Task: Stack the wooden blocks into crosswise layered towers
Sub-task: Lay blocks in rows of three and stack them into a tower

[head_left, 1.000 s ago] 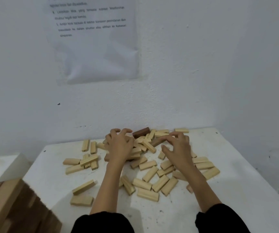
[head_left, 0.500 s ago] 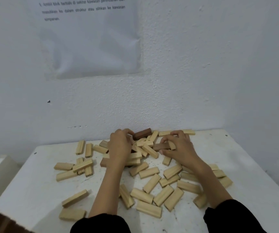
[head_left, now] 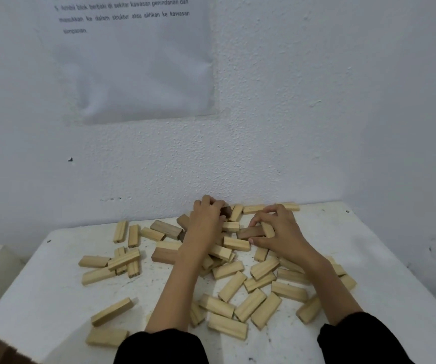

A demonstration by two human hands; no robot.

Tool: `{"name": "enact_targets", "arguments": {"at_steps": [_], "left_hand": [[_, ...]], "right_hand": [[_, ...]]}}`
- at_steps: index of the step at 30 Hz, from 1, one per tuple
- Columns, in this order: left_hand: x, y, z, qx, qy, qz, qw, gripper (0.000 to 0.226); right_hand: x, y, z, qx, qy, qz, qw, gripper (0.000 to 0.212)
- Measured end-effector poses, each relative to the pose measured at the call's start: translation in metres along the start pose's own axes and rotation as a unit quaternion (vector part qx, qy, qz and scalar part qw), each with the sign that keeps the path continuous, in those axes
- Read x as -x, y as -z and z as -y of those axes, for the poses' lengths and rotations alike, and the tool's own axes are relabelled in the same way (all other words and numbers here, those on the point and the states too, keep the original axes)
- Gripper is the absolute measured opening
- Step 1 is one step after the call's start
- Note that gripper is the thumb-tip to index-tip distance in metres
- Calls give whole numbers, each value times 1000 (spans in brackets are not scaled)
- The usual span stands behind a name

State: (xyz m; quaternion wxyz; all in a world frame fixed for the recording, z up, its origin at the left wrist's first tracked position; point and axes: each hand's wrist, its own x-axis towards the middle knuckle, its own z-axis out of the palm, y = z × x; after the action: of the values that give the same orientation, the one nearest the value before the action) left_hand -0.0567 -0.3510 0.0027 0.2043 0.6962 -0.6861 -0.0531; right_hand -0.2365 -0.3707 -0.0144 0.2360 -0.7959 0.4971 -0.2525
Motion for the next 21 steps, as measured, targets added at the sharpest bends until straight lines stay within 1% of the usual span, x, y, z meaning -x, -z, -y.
{"name": "enact_targets", "arguments": {"at_steps": [2,5,10,13,16,19,21], "left_hand": [[-2,1,1,14,6,17,1000,32],[-2,4,5,48,6,18,999,30],[1,8,1,96,-12,-37,995,21],[4,15,-6,136,-33,-71,988,17],[11,25,-16,159,-56,-80,982,16],[25,39,-31,183,-64,-83,978,18],[39,48,-38,187,-65,-85,976,19]], "right_hand": [[0,0,0,-1,1,-1,1000,28],[-1,1,1,-7,5,-5,1000,27],[4,6,4,7,4,-24,1000,27],[9,11,6,-44,11,-54,997,29],[16,20,10,-101,29,-78,991,28],[30,26,24,-175,45,-141,973,28],[45,25,32,-202,44,-185,961,28]]}}
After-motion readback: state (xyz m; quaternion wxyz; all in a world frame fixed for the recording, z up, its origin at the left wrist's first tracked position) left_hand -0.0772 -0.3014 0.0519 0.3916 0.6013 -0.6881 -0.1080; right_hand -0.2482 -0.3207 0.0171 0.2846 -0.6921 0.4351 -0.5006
